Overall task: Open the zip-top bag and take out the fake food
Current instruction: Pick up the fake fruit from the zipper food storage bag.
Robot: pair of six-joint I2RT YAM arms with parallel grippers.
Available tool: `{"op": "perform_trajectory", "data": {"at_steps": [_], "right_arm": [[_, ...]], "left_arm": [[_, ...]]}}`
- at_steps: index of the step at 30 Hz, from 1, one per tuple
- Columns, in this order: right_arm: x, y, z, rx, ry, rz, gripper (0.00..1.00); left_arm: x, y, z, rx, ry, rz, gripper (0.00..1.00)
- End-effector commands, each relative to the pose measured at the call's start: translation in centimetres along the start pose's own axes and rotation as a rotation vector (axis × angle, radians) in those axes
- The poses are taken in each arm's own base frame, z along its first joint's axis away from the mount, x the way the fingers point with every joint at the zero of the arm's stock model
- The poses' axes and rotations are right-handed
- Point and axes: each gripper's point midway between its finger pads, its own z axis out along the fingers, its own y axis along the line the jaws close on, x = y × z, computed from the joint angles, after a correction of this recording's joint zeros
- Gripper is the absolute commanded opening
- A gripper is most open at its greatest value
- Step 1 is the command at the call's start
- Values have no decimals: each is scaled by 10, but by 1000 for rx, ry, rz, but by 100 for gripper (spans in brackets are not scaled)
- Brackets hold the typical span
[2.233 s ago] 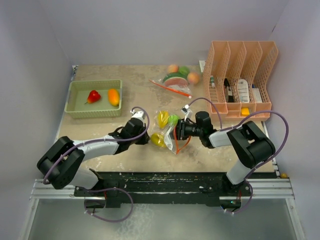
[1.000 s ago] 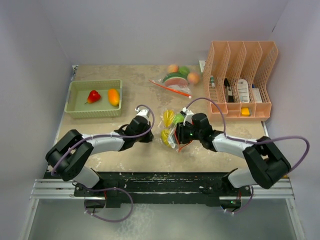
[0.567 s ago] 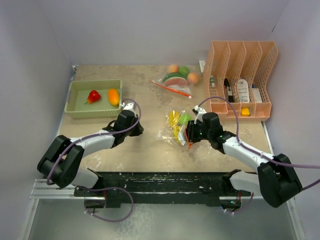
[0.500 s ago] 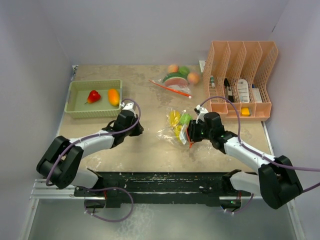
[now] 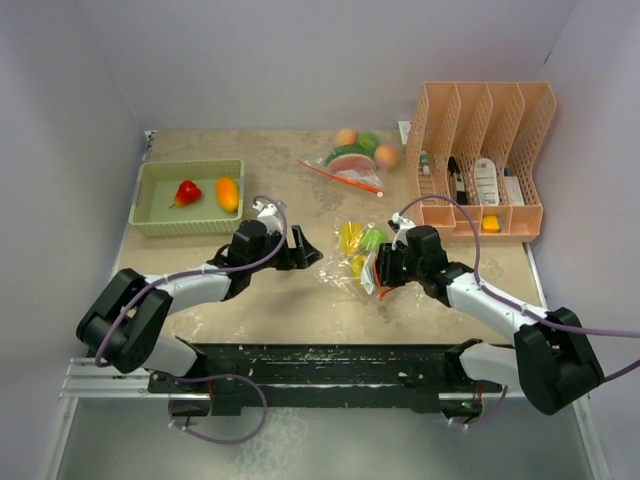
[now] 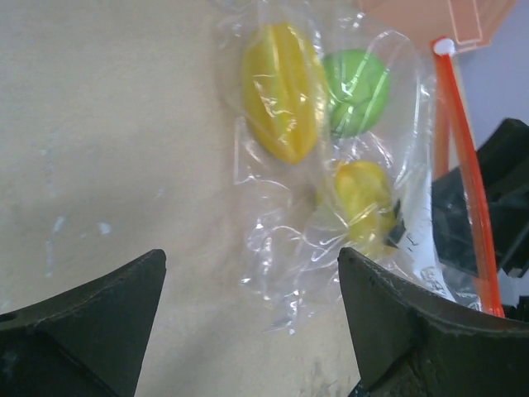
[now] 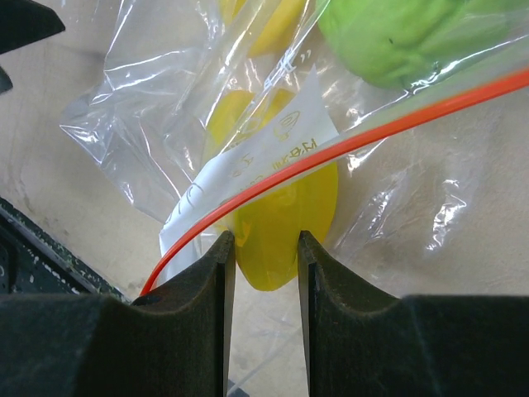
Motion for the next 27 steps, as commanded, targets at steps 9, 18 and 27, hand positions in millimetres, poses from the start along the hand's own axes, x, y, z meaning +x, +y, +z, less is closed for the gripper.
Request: {"op": "perform_trajectory", "data": {"at_steps": [9,18,27], "right_arm": [[-16,12,-1,-45,-37,-22,21],[-18,9,-6,-21,-58,-17,21],[-19,5,-9,3,-67,-4,20]], "left_arm": [[33,-79,43,277,80,91,62],[23,-70,41,200,48,100,0],[-5,-13,12,24,-20,10,0]]}}
